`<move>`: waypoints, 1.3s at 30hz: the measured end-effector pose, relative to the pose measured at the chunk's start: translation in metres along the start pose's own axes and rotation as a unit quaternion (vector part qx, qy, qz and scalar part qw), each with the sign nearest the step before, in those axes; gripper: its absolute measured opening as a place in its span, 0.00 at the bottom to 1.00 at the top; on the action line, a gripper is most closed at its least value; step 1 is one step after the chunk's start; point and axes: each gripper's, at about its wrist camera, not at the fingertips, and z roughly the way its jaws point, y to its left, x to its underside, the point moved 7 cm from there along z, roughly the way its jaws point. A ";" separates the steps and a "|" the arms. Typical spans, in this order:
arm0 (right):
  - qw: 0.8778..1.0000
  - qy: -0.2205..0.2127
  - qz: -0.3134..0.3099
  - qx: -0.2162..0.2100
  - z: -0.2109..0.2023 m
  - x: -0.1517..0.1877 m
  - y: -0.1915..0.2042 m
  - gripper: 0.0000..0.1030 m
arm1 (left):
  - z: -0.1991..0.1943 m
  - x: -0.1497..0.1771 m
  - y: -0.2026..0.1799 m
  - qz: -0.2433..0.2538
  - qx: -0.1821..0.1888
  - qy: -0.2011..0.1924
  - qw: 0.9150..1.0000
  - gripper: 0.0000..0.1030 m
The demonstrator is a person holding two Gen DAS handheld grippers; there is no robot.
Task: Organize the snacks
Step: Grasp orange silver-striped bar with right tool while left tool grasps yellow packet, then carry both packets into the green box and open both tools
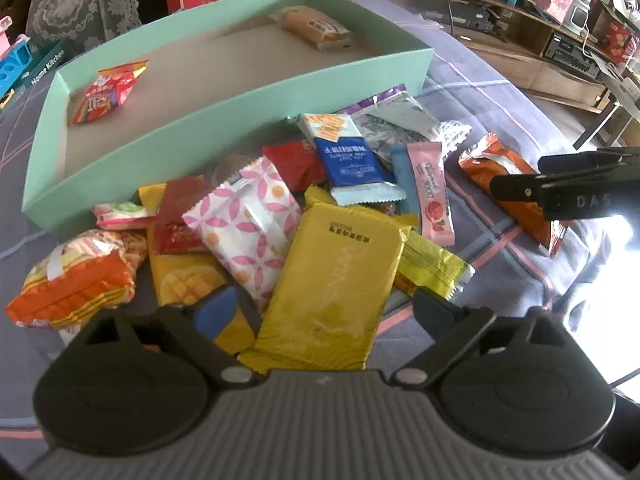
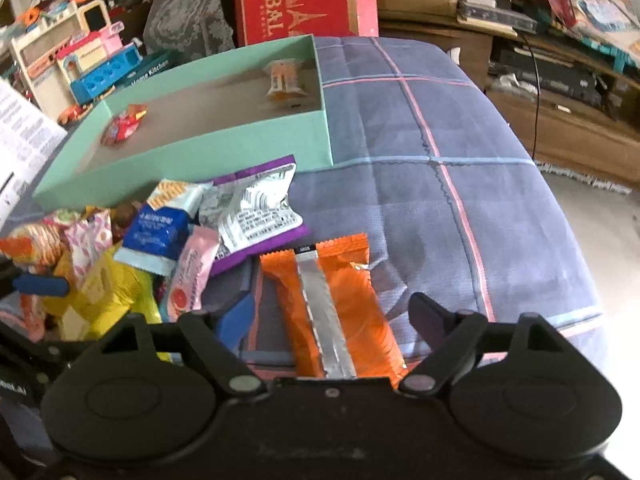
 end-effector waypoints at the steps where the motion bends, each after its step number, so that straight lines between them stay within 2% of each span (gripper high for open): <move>1: 1.000 -0.001 -0.004 0.002 0.002 0.001 -0.002 0.80 | 0.001 0.000 -0.001 0.001 0.000 0.001 1.000 0.87; 5: 1.000 0.003 -0.009 0.007 0.006 0.002 -0.002 0.72 | 0.005 0.001 -0.004 0.002 -0.005 0.005 1.000 0.75; 7: 1.000 0.005 -0.006 0.006 0.008 0.007 -0.004 0.70 | 0.007 0.001 -0.004 0.000 -0.009 0.008 1.000 0.63; 8: 1.000 0.001 -0.009 0.008 0.007 0.008 -0.005 0.68 | 0.008 0.002 -0.004 0.000 -0.013 0.009 1.000 0.61; 9: 1.000 -0.001 -0.015 0.010 0.005 0.010 -0.005 0.66 | 0.009 0.002 -0.004 0.000 -0.013 0.010 1.000 0.61; 11: 1.000 -0.005 -0.023 0.016 0.004 0.011 -0.004 0.54 | 0.009 0.002 -0.004 0.000 -0.016 0.009 1.000 0.61; 12: 0.999 -0.007 -0.027 0.021 0.002 0.012 -0.004 0.53 | 0.009 0.002 -0.005 0.001 -0.018 0.009 1.000 0.61; 16: 0.999 -0.008 -0.022 0.022 0.004 0.010 -0.005 0.53 | 0.011 0.003 -0.006 0.001 -0.022 0.009 1.000 0.63; 19: 0.999 -0.012 -0.027 0.030 0.007 0.008 -0.002 0.51 | 0.007 0.003 -0.008 0.005 -0.024 0.003 1.000 0.54; 22: 1.000 -0.013 -0.015 0.016 0.005 0.008 0.000 0.49 | 0.001 0.004 -0.009 0.005 -0.019 -0.003 1.000 0.53; 32: 1.000 -0.019 0.010 0.004 -0.012 0.011 0.002 0.49 | -0.022 0.005 -0.010 0.006 -0.014 -0.029 0.999 0.53; 39: 1.000 -0.010 0.005 0.015 -0.022 0.005 0.004 0.49 | -0.040 0.006 -0.004 -0.020 0.006 -0.064 0.998 0.53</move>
